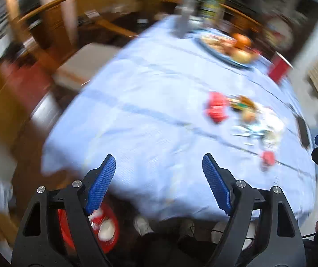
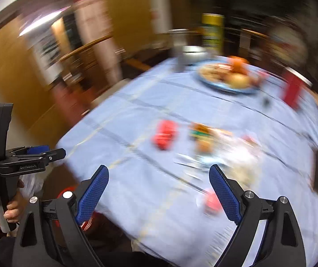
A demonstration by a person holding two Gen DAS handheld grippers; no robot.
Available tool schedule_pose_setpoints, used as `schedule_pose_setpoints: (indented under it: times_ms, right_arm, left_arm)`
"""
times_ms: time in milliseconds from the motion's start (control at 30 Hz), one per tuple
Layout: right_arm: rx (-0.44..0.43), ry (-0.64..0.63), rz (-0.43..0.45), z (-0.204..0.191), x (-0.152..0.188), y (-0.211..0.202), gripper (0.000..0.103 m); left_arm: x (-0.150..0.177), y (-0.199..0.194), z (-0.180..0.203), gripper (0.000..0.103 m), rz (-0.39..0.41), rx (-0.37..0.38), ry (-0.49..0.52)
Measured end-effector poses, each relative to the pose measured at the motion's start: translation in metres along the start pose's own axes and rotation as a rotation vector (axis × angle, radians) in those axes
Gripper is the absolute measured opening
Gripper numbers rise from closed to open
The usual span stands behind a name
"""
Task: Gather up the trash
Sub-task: 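Move both open grippers back over the trash on the table, then grasp the red foam mesh net with the left gripper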
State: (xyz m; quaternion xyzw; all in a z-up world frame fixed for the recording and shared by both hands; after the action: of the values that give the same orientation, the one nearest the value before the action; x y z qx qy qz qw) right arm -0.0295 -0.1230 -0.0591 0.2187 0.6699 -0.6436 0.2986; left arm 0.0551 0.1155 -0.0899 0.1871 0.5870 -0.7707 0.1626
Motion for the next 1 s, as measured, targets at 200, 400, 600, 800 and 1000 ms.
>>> schedule_pose_setpoints:
  times_ms: [200,400,600,800,1000]
  right_arm:
    - [0.178,0.279,0.038,0.086,0.052,-0.04,0.091]
    - [0.281,0.409,0.049,0.112,0.094,-0.065,0.092]
    - [0.346,0.489,0.044,0.121,0.114,-0.077,0.092]
    - [0.401,0.509,0.017,0.123,0.123,-0.083,0.092]
    - [0.444,0.521,-0.03,0.124,0.137,-0.087,0.092]
  left_arm:
    - [-0.011,0.024,0.107,0.078,-0.039,0.134,0.231]
    - [-0.009,0.049,0.15,0.081,-0.08,0.176,0.349]
    - [-0.024,0.081,0.147,0.081,-0.113,0.152,0.353]
    - [-0.04,0.115,0.134,0.081,-0.148,0.126,0.31]
    - [-0.052,0.154,0.118,0.081,-0.188,0.104,0.244]
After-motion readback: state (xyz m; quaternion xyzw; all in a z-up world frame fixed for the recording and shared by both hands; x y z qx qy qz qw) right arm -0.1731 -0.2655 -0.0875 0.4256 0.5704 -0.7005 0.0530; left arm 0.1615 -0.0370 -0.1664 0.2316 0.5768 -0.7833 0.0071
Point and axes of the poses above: each gripper's, at about its wrist camera, not at the fingertips, and y roughly the way its jaws point, z to its right, x to its underside, the point moved 9 cm from there along y, roughly the way its jaws point, and after that the axes turned 12 degrees about -y, right-handed, at the moved point
